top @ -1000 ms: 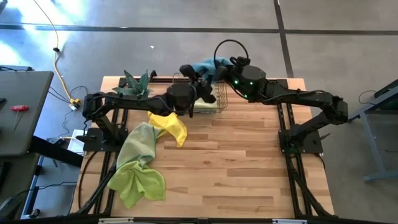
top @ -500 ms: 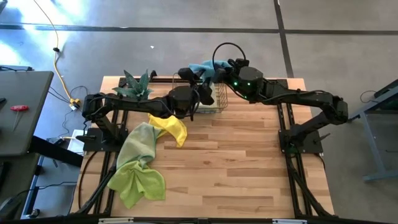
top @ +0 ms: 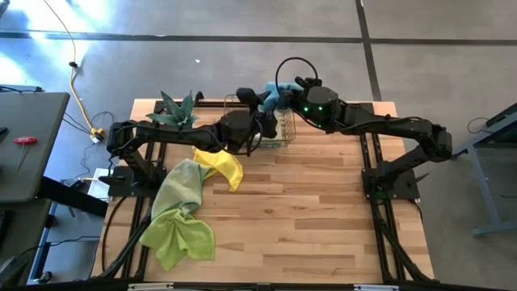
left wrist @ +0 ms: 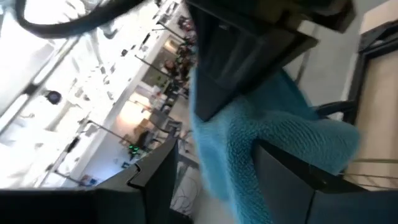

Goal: Fold microfiber towels
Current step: Put the blue microfiber cloth in the basket

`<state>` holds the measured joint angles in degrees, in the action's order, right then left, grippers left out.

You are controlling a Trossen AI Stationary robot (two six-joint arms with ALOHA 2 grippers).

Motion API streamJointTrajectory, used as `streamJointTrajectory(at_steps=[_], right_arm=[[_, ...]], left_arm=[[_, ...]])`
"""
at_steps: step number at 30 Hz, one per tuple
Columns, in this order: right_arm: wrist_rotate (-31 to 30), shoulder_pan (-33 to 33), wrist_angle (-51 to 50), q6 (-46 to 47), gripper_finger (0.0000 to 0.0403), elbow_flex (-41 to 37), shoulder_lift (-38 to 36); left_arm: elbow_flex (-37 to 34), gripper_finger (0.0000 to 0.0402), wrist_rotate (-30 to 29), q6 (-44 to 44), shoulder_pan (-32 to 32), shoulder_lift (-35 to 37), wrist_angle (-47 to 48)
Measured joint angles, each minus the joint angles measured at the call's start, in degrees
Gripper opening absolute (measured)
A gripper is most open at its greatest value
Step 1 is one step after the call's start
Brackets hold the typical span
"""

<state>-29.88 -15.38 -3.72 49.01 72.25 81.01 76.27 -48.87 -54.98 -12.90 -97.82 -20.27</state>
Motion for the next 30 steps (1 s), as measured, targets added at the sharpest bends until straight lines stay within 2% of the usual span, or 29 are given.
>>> streamJointTrajectory(at_steps=[5,11,15,19,23,30], right_arm=[[-0.35,-0.02,-0.76,0.00,0.0000,0.00,0.00],[-2.63,-0.02,-2.48,0.28,0.0000,0.00,0.00],[-2.16,-0.02,-2.03,1.78,0.0000,0.00,0.00],[-1.18,0.07,-1.66,2.54,0.0000,0.00,0.00],[-1.00,0.23,-1.58,2.61,0.0000,0.00,0.00],[0.44,0.42,-1.14,2.58,0.0000,0.00,0.00]], left_arm=[[0.00,0.0197,1.17,6.12,0.20,0.00,0.64],[0.00,0.0197,2.65,6.15,2.10,0.00,-4.61],[0.00,0.0197,6.02,11.32,1.58,0.00,-4.00],[-0.02,0.0197,6.55,14.65,0.18,-0.29,-3.89],[-0.02,0.0197,10.89,19.61,-1.37,-0.31,-2.25],[-0.02,0.0197,13.27,24.83,-3.56,-0.31,2.16]])
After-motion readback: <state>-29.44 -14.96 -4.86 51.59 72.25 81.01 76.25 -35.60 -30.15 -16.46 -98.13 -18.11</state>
